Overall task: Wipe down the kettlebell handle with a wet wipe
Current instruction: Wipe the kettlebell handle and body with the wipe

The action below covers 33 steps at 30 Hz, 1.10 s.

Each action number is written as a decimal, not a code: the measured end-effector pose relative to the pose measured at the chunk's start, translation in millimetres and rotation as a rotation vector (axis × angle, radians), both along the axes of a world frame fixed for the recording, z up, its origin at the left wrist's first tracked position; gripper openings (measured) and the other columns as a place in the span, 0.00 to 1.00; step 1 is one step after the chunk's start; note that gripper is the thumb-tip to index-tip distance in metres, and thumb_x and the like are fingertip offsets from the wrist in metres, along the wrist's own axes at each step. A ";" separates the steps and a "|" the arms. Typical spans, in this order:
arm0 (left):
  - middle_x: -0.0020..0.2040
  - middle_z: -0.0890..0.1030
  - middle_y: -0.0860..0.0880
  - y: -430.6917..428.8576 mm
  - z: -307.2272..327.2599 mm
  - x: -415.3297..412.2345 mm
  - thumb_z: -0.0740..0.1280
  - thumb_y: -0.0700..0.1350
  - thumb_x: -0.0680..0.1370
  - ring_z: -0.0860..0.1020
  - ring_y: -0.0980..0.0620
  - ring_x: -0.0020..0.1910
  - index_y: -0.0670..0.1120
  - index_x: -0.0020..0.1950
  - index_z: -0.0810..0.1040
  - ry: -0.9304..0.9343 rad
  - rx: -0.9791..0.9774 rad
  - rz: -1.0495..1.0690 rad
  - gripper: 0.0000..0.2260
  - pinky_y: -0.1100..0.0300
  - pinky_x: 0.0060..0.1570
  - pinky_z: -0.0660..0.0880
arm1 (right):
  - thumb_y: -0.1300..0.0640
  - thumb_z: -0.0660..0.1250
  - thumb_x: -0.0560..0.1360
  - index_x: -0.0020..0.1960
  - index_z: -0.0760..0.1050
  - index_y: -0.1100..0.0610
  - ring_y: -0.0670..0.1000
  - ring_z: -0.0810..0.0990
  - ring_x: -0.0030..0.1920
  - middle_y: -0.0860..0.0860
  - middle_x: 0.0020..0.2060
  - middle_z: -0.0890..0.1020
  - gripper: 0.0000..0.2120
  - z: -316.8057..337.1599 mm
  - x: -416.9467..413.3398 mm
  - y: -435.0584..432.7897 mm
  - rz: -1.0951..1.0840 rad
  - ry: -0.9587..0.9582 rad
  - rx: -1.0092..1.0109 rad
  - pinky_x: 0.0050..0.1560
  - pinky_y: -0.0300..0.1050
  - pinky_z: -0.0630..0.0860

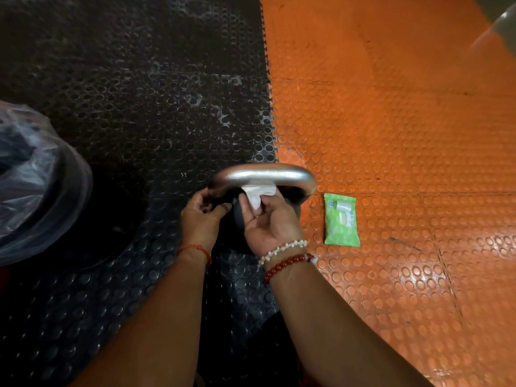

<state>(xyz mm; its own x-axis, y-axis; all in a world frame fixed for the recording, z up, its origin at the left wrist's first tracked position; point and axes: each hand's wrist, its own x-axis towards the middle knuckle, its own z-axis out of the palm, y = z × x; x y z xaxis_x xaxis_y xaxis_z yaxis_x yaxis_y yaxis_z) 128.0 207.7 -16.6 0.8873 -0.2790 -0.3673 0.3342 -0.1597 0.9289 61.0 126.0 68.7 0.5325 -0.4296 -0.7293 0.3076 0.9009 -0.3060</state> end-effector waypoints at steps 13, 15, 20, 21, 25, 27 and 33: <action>0.48 0.82 0.45 0.9 -4.5 -0.1 0.74 0.36 0.70 0.79 0.50 0.49 0.51 0.51 0.80 0.026 0.031 0.008 0.14 0.59 0.51 0.76 | 0.69 0.57 0.77 0.52 0.74 0.59 0.51 0.79 0.44 0.54 0.41 0.80 0.11 2.5 -0.2 -12.2 0.017 0.065 -0.017 0.52 0.47 0.78; 0.46 0.81 0.47 0.5 -3.7 0.0 0.74 0.36 0.70 0.78 0.50 0.49 0.53 0.49 0.79 0.028 0.039 0.012 0.14 0.60 0.50 0.75 | 0.69 0.56 0.77 0.54 0.73 0.60 0.50 0.79 0.44 0.54 0.42 0.80 0.11 4.0 4.7 -15.3 -0.030 0.058 0.003 0.54 0.49 0.77; 0.46 0.81 0.47 1.5 -0.4 -0.4 0.74 0.36 0.70 0.78 0.50 0.49 0.50 0.52 0.80 0.051 0.047 0.011 0.14 0.54 0.54 0.77 | 0.69 0.57 0.77 0.50 0.76 0.59 0.51 0.80 0.44 0.54 0.42 0.82 0.11 4.8 -0.8 -4.1 0.037 0.058 -0.018 0.52 0.46 0.79; 0.46 0.81 0.48 1.5 -0.3 -0.6 0.73 0.36 0.70 0.78 0.50 0.49 0.50 0.53 0.80 0.058 0.045 0.013 0.14 0.54 0.54 0.77 | 0.69 0.57 0.77 0.51 0.76 0.58 0.50 0.80 0.43 0.54 0.42 0.82 0.11 4.6 -2.3 -5.2 0.040 0.069 -0.028 0.50 0.46 0.79; 0.46 0.80 0.48 0.2 0.5 -1.3 0.74 0.37 0.71 0.78 0.49 0.49 0.50 0.54 0.80 0.066 0.047 0.017 0.15 0.54 0.54 0.77 | 0.69 0.58 0.77 0.56 0.73 0.61 0.51 0.80 0.42 0.55 0.41 0.80 0.11 8.1 3.3 -13.6 -0.007 0.118 -0.018 0.48 0.46 0.79; 0.46 0.81 0.48 0.2 2.0 -1.6 0.73 0.36 0.71 0.79 0.49 0.49 0.49 0.54 0.80 0.068 0.038 0.023 0.15 0.52 0.56 0.77 | 0.68 0.59 0.77 0.55 0.74 0.61 0.52 0.80 0.42 0.55 0.42 0.80 0.10 11.8 2.7 -9.5 0.042 0.168 -0.037 0.50 0.47 0.79; 0.54 0.83 0.42 -1.8 5.2 -2.2 0.72 0.31 0.71 0.81 0.48 0.53 0.42 0.59 0.78 0.114 -0.024 0.032 0.18 0.52 0.61 0.76 | 0.68 0.66 0.72 0.38 0.79 0.55 0.52 0.81 0.40 0.51 0.35 0.82 0.09 45.0 -20.8 -13.0 0.106 0.460 -0.602 0.45 0.48 0.81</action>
<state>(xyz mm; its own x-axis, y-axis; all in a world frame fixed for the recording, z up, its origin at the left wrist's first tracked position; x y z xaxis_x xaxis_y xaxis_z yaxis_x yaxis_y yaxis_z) 125.8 205.9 -11.4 0.8491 -0.2610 -0.4593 0.4421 -0.1250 0.8882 40.3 113.0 113.7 0.2926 -0.7866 -0.5437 -0.0480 0.5558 -0.8299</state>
